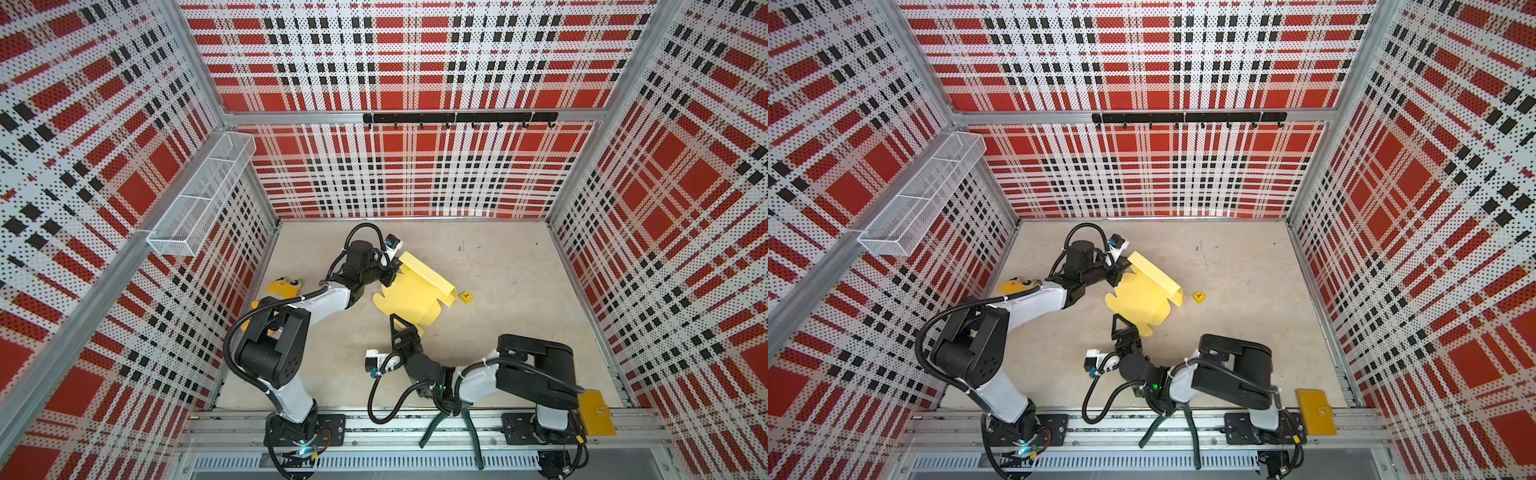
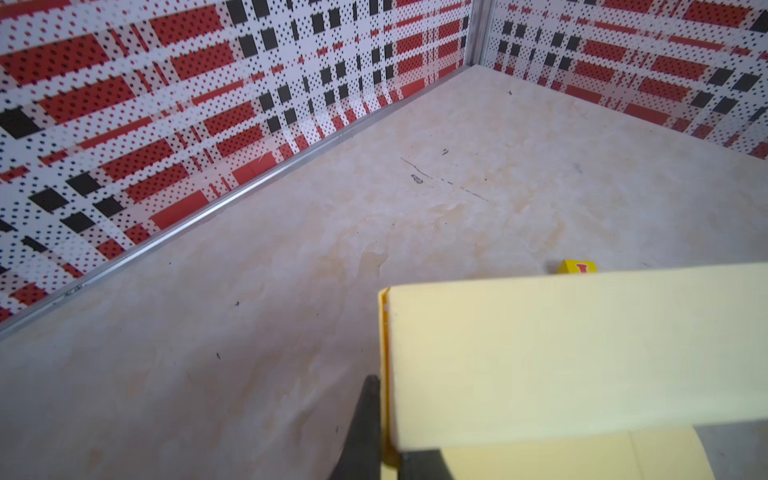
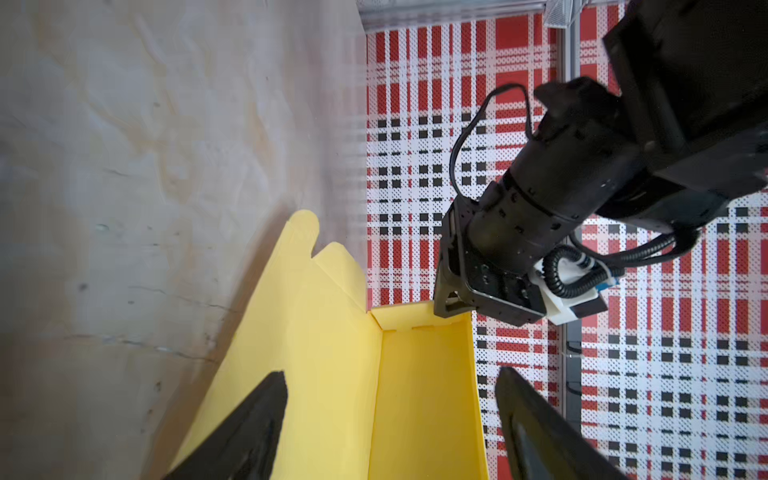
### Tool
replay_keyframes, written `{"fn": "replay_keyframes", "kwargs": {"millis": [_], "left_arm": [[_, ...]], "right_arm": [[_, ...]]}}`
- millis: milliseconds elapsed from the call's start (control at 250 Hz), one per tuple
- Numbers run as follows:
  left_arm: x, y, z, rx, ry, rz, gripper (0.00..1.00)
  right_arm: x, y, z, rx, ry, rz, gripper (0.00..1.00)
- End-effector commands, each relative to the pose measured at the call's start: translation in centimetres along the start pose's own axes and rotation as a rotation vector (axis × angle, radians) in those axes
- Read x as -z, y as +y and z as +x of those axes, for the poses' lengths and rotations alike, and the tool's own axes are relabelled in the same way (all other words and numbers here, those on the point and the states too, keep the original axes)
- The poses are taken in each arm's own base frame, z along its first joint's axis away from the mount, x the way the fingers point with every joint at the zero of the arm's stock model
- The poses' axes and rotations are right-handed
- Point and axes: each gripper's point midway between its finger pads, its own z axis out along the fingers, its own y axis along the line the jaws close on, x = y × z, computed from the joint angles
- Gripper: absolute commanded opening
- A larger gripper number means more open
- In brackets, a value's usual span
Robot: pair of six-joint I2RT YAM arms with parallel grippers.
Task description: Fold the paper box
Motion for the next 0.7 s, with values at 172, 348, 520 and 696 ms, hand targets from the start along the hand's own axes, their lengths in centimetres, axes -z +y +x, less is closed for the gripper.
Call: {"fn": "replay_keyframes", "kwargs": {"millis": [172,348,520,696], "left_arm": [[1.4,-1.0,2.8,0.039,0.073,-0.032,0.0],[1.5,-1.1,3.7,0.121,0.076,-0.057,0.02],[1.5,-1.6,4.5,0.129,0.069,-0.057,0.0],[1.4,-2.3,5.0,0.093,0.07,-0.046,0.0]], "right_arm": [[3.8,-6.3,0.7,-0.648,-0.071,-0.314,0.82],[4.0,-10.0,4.2,-0.998,-0.058,-0.424,0.86],[1.7,-12.1,8.8,-1.281,0.102,-0.472,0.87],[-1.5,-11.9,11.3,-1.581,0.138,-0.563,0.84]]}}
